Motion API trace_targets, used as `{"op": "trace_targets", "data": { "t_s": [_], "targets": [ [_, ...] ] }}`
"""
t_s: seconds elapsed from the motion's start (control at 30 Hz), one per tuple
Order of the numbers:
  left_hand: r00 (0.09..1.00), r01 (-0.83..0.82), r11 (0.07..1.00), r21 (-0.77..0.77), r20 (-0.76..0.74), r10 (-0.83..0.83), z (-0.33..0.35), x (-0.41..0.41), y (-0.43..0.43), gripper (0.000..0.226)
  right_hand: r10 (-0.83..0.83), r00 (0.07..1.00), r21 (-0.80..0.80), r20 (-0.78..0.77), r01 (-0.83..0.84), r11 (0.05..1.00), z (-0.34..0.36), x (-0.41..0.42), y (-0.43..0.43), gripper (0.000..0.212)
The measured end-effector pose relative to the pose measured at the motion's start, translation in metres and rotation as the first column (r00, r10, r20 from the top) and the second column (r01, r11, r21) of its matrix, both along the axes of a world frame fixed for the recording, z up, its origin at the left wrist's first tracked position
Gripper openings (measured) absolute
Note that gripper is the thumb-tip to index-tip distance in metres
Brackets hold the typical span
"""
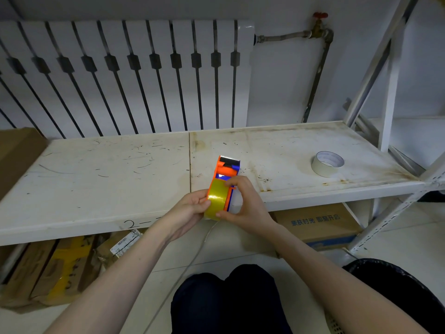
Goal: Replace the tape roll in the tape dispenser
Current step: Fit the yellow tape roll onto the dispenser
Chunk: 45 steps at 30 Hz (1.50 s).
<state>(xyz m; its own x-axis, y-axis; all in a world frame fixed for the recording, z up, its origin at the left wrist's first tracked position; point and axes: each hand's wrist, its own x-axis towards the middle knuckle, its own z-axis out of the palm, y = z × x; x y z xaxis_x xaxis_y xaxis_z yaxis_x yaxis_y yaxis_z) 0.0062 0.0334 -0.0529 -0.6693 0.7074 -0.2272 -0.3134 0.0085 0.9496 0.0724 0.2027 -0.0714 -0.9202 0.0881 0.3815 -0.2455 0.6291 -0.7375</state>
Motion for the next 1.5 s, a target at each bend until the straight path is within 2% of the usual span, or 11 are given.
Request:
{"op": "trace_targets", "data": {
  "t_s": [0.1,0.2,0.27,0.5,0.6,0.8,1.0,1.1,1.2,1.33,1.5],
  "targets": [
    [0.993,-0.114,0.983,-0.146,-0.049,0.107,0.010,0.000,0.005,0.022,0.014,0.999,0.094,-0.048,-0.009,0.996,-0.003,0.000,-0.004,0.067],
    [0.943,-0.327,0.904,-0.276,-0.040,0.329,0.022,0.004,0.019,0.014,0.018,0.998,0.186,-0.061,-0.006,0.982,-0.004,-0.002,-0.011,0.073],
    [0.927,-0.366,0.881,-0.299,-0.031,0.374,0.030,0.008,0.028,0.010,0.011,0.998,0.189,-0.058,0.001,0.982,-0.005,-0.004,-0.013,0.078],
    [0.913,-0.397,0.848,-0.352,-0.055,0.405,0.041,0.016,0.037,0.005,-0.021,0.999,0.152,0.029,0.017,0.988,-0.001,-0.005,-0.004,0.081],
    [0.925,-0.363,0.836,-0.412,-0.053,0.376,0.041,0.014,0.035,0.038,-0.007,1.000,0.187,0.015,0.004,0.982,-0.005,-0.004,-0.004,0.083],
    [0.937,-0.302,0.862,-0.406,0.039,0.347,0.053,0.014,0.049,0.018,0.017,0.998,0.154,0.065,-0.027,0.988,-0.008,-0.002,-0.004,0.093],
    [0.940,-0.308,0.855,-0.418,0.006,0.342,0.049,0.017,0.043,0.009,-0.016,0.986,0.138,0.168,-0.007,0.990,-0.004,-0.003,0.002,0.091],
    [0.927,-0.359,0.844,-0.400,-0.045,0.373,0.046,0.012,0.041,0.019,-0.087,0.969,0.004,0.233,0.089,0.996,-0.004,-0.010,-0.002,0.091],
    [0.915,-0.403,0.828,-0.390,-0.154,0.373,0.045,0.011,0.039,0.011,-0.139,0.946,-0.123,0.292,0.181,0.976,0.001,-0.019,0.001,0.081],
    [0.917,-0.394,0.831,-0.393,-0.103,0.386,0.048,0.010,0.038,0.008,-0.058,0.947,-0.034,0.316,0.072,0.997,0.010,-0.022,0.001,0.073],
    [0.918,-0.369,0.843,-0.390,-0.013,0.396,0.052,0.006,0.047,0.017,-0.006,0.954,-0.002,0.300,0.008,1.000,0.000,-0.019,-0.001,0.095]
  ]
}}
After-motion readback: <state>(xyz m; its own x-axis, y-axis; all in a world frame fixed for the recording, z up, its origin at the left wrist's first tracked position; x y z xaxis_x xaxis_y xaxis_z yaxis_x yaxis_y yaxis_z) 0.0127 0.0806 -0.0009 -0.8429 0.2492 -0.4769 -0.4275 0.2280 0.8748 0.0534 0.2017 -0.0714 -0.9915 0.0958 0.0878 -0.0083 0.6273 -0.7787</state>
